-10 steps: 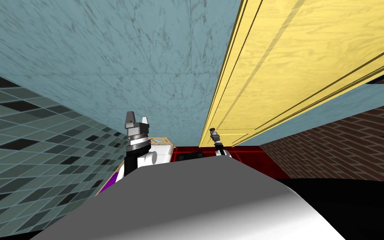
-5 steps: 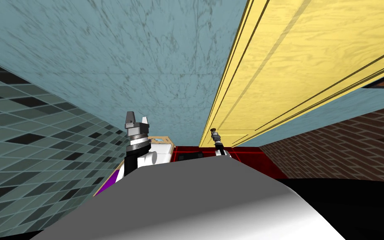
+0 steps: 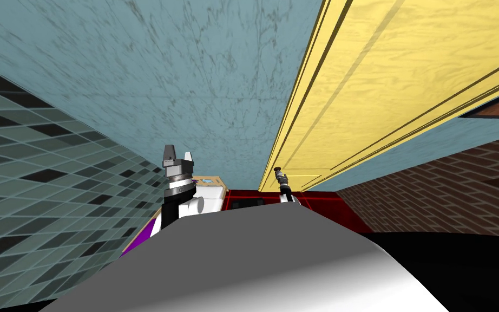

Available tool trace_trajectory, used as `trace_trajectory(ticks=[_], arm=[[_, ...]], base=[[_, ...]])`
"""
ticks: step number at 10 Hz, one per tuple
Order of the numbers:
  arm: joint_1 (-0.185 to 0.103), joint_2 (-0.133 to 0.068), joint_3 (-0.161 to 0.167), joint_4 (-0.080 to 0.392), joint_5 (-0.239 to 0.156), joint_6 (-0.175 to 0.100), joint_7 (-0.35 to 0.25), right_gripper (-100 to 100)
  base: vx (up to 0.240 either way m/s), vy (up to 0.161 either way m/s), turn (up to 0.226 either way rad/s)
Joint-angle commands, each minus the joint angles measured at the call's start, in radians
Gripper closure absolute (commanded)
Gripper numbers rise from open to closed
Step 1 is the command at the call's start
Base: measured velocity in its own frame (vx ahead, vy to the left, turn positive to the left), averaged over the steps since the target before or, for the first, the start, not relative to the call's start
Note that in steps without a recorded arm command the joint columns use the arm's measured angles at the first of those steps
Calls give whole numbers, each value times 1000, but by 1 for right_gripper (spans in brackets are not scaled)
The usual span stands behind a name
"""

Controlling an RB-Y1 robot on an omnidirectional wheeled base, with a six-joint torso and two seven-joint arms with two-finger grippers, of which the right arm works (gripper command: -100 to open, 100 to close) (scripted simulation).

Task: Pull the door open

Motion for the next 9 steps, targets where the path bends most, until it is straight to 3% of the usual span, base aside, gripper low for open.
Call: trace_trajectory(ticks=[1, 2, 3, 4, 6, 7, 8, 9], arm=[[3, -20, -28, 22, -50, 39, -5, 100], [3, -20, -28, 22, -54, 39, -5, 100], [5, -21, -39, 22, -89, 83, -14, 100], [5, -21, -39, 22, -112, 93, -14, 100], [-2, -21, -39, 50, -112, 82, -14, 100], [5, -21, -39, 22, -112, 93, -14, 100], [7, -22, -49, 22, -152, 130, -24, 100], [7, -14, -49, -40, -166, 146, -24, 100]], base=[[-18, 17, 29], [-14, 8, 35], [-20, 4, 10], [-20, 5, 19], [-17, 5, -5], [2, 2, -12], [-1, -5, 16], [-32, 5, -10]])
